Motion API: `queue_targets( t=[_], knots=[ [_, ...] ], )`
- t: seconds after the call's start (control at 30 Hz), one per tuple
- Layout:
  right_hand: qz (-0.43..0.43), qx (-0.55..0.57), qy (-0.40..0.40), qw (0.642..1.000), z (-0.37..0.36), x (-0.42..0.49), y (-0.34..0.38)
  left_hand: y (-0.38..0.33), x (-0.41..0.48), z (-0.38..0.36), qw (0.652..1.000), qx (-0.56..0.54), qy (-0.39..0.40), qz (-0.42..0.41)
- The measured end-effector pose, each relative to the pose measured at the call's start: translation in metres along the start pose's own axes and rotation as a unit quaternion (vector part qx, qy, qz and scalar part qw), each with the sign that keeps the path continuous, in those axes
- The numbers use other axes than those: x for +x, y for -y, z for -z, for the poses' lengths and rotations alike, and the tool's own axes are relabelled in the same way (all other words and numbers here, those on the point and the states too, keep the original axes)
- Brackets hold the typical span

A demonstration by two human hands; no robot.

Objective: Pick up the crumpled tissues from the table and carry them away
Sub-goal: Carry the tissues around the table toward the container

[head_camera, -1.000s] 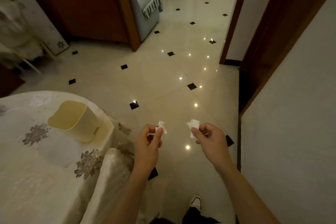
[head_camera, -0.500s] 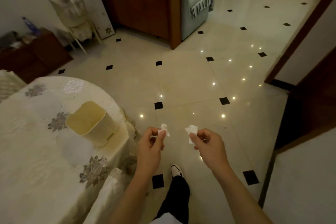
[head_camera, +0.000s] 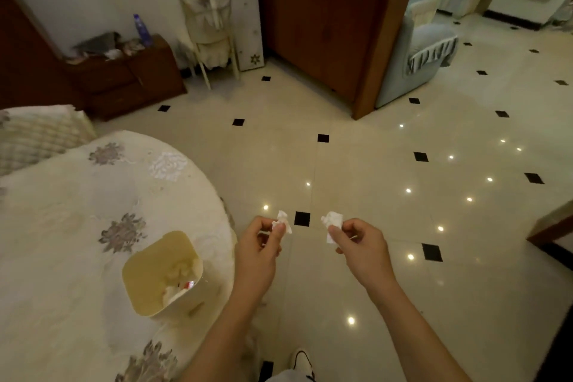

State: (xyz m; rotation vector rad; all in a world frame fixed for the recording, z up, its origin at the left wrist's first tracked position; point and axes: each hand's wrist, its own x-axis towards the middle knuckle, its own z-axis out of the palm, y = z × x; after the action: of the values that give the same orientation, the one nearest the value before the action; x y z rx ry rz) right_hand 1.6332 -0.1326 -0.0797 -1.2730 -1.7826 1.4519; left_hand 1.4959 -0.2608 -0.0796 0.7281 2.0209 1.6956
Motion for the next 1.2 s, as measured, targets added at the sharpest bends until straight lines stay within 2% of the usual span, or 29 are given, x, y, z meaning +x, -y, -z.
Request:
queue_targets(
  t=[0.2, 0.33, 0.47, 0.6, 0.77, 0.9, 1.0, 1.1, 1.2],
  knots=[
    [0.034, -0.008, 0.086, 0.996, -0.051, 0.055, 0.029, 0.001, 0.041, 0.028, 0.996, 0.0, -0.09, 0.019],
    [0.065, -0.026, 0.19, 0.979, -0.101, 0.078, 0.049, 0.005, 0.048, 0.06, 0.982, -0.002, -0.183, 0.045],
    [0.1, -0.041, 0.318, 0.942, -0.16, 0.088, 0.073, 0.006, 0.041, 0.097, 0.956, 0.046, -0.28, 0.072],
    [0.146, -0.063, 0.433, 0.887, -0.22, 0.085, 0.096, 0.009, 0.021, 0.13, 0.915, 0.117, -0.37, 0.109],
    [0.249, -0.121, 0.55, 0.788, -0.271, 0.069, 0.113, 0.014, -0.016, 0.147, 0.857, 0.188, -0.454, 0.155],
    [0.366, -0.155, 0.584, 0.708, -0.292, 0.064, 0.116, 0.019, -0.038, 0.15, 0.814, 0.264, -0.476, 0.203],
    [0.479, -0.2, 0.571, 0.636, -0.3, 0.059, 0.112, 0.022, -0.041, 0.148, 0.793, 0.339, -0.458, 0.214],
    [0.555, -0.217, 0.536, 0.598, -0.303, 0.056, 0.108, 0.024, -0.031, 0.144, 0.767, 0.429, -0.425, 0.216],
    [0.588, -0.225, 0.526, 0.572, -0.302, 0.058, 0.102, 0.028, -0.021, 0.14, 0.747, 0.482, -0.394, 0.234]
  ],
)
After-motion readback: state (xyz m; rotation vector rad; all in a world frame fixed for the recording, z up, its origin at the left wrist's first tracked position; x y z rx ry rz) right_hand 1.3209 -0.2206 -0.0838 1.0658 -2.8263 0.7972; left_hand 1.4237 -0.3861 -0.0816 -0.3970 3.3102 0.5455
